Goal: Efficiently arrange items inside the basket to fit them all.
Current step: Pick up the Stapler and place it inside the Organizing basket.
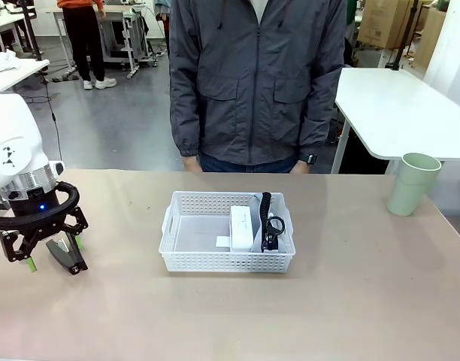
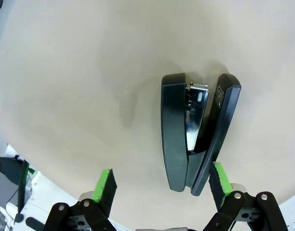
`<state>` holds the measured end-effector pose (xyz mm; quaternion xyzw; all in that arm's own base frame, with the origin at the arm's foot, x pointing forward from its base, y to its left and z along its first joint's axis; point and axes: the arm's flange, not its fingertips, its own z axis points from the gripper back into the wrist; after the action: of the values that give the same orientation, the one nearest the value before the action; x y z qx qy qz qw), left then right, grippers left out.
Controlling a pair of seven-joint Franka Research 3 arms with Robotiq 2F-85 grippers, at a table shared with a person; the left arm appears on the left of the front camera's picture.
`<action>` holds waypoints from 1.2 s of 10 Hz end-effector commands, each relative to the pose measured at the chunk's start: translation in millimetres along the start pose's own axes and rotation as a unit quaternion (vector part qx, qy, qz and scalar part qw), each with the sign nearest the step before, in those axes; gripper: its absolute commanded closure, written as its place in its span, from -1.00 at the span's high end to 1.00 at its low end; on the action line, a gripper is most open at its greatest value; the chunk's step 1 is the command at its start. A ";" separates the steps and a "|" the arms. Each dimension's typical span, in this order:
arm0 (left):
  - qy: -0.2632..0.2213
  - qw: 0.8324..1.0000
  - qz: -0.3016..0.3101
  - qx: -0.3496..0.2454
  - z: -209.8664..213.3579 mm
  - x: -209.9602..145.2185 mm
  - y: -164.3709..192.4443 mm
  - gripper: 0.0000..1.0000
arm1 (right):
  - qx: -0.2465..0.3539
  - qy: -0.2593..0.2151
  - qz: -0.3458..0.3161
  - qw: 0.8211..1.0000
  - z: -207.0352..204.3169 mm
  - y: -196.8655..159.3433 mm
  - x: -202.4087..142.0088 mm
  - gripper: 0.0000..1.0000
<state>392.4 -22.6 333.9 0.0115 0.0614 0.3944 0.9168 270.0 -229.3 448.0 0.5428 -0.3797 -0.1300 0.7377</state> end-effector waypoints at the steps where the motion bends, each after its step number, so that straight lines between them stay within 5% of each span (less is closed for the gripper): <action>1: -0.005 1.000 0.009 -0.004 0.1 1.3 -0.9 1.00 | 0.007 -0.004 0.004 1.000 0.5 1.2 0.4 1.00; 6: -0.033 0.996 -0.005 -0.085 -40.7 7.5 19.0 1.00 | 0.007 -0.004 0.004 1.000 0.5 1.2 0.4 1.00; 12: -0.027 0.998 -0.008 -0.063 -65.0 11.3 19.0 1.00 | 0.007 -0.004 0.004 1.000 0.5 1.2 0.4 1.00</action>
<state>424.4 -4.4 288.4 -0.0358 0.0025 0.3892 0.9204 270.0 -229.3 448.0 0.5428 -0.3797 -0.1300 0.7377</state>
